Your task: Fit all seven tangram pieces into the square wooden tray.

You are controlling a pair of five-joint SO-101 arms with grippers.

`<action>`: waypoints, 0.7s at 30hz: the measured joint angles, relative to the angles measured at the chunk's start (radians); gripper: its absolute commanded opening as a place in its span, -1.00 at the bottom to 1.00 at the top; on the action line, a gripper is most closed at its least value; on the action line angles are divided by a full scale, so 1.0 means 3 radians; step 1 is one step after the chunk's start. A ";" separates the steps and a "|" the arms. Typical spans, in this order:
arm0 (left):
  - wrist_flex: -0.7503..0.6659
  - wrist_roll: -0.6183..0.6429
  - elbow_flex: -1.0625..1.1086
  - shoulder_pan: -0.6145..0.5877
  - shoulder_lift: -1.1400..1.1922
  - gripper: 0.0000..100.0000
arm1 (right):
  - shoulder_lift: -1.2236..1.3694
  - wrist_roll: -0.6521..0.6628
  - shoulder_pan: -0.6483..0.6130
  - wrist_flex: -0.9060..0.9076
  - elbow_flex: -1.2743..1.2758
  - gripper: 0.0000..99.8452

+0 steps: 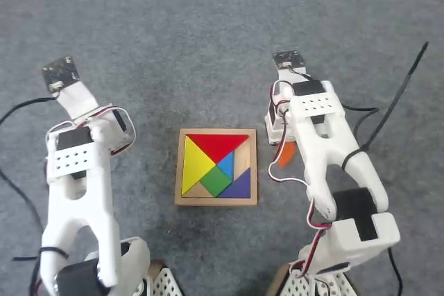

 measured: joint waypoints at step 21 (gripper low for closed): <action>0.0000 0.0000 0.0000 0.0000 0.0000 -0.94 | -0.0363 -0.0532 0.0000 0.0425 -0.0138 -0.98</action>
